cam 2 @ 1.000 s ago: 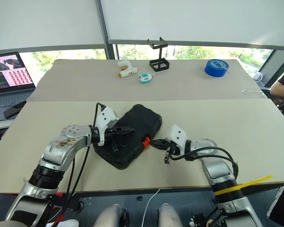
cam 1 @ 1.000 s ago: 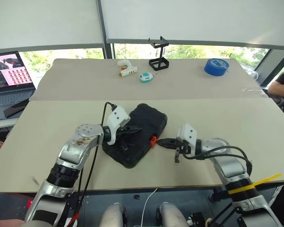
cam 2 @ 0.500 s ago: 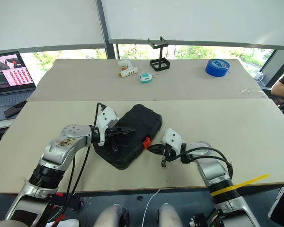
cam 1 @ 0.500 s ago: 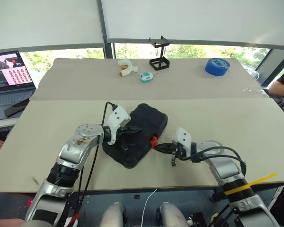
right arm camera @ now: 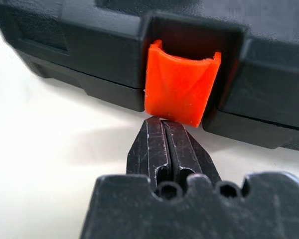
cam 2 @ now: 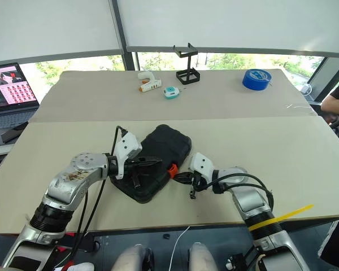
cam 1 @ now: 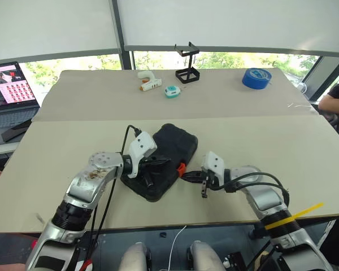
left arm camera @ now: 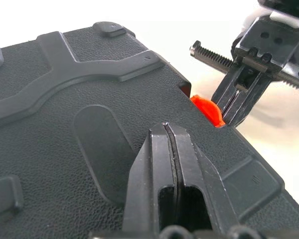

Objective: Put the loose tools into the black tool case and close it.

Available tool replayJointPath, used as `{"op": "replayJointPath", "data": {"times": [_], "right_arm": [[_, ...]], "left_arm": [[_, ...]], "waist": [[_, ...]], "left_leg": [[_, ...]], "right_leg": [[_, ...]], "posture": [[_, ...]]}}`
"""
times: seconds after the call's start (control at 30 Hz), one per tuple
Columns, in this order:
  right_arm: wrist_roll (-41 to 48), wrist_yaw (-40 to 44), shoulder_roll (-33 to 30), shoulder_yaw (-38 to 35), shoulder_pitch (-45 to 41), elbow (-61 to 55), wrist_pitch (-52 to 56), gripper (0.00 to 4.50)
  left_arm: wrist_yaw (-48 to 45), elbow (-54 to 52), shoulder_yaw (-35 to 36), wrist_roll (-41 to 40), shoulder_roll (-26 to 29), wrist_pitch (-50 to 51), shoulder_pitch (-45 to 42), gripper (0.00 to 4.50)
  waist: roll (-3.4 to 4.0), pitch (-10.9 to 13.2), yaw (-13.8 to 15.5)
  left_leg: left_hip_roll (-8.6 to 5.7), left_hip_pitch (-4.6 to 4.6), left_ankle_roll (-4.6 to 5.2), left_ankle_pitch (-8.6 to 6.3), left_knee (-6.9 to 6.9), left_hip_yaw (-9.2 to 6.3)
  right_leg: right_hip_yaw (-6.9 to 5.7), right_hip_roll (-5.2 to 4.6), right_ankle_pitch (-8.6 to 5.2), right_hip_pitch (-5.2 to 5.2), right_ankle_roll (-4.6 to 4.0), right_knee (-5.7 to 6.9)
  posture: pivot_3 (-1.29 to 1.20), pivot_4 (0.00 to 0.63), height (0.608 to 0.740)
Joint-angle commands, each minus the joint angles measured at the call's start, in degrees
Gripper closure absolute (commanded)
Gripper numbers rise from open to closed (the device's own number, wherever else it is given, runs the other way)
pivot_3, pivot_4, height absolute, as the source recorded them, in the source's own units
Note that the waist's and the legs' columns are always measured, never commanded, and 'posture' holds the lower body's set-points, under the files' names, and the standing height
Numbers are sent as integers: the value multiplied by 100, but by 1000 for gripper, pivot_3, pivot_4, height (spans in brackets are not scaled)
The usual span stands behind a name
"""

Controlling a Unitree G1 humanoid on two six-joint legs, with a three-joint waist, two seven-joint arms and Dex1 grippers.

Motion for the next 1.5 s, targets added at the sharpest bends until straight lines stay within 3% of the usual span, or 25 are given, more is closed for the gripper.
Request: {"op": "replayJointPath", "data": {"times": [0.03, 0.9, 1.07, 1.17, 1.3, 1.43, 1.47, 1.5], "right_arm": [[140, 54, -139, -187, -18, -315, -1, 4500], [92, -214, 594, -111, -513, 64, -178, 4500], [302, 72, 268, -222, -167, -304, 133, 4500], [571, 270, -103, -496, 150, -620, 212, 3609], [817, 439, -561, -951, 514, -791, -117, 2238], [1101, 1076, -903, -1559, 763, -236, -1381, 995], [1153, 1298, -984, -1668, 800, -15, -1743, 505], [1161, 1398, -1034, -1756, 805, 209, -2005, 252]], "left_arm": [[-6, 434, -433, 135, 47, 472, 349, 4445], [-38, 662, -457, 158, 27, 472, 408, 4445], [-38, 476, 254, -217, -56, -11, 666, 4445], [-289, 110, 803, -495, 76, -679, 999, 3652], [-647, -399, 1672, -990, 365, -1265, 1606, 2061], [-776, -781, 2819, -1322, 801, -1550, 2580, 671], [-813, -788, 3071, -1296, 905, -1638, 2880, 183], [-882, -752, 3233, -1206, 1010, -1767, 3164, 22]], "waist": [[0, -1, 7], [0, -1, -19], [5, -3, -59], [7, -2, -75], [6, -2, -83], [6, 3, -97], [4, 6, -91], [-1, 12, -86]], "left_leg": [[0, 1, 0, 0, -1, 0], [4, 11, -1, 0, -5, -3], [6, 15, -1, -1, -12, -1], [8, 9, -2, -1, -25, -3], [6, -6, -6, -3, -63, 5], [8, -18, -7, -2, -98, 8], [8, -41, -7, -2, -99, 8], [6, -58, -8, -1, -99, 6]], "right_leg": [[0, -1, 0, 1, 0, -1], [5, 3, -2, 0, -6, -1], [8, -1, -4, -1, -9, 0], [9, -3, -6, -9, -12, -1], [15, -10, -5, -33, -13, -33], [14, -10, -5, -54, -15, -60], [14, -9, -5, -75, -15, -60], [10, -9, -5, -88, -15, -62]], "posture": [[0, 150, 740], [0, 150, 740], [0, 150, 740], [0, 150, 740], [0, 150, 740], [0, 150, 740], [0, 150, 740], [0, 150, 740]]}}
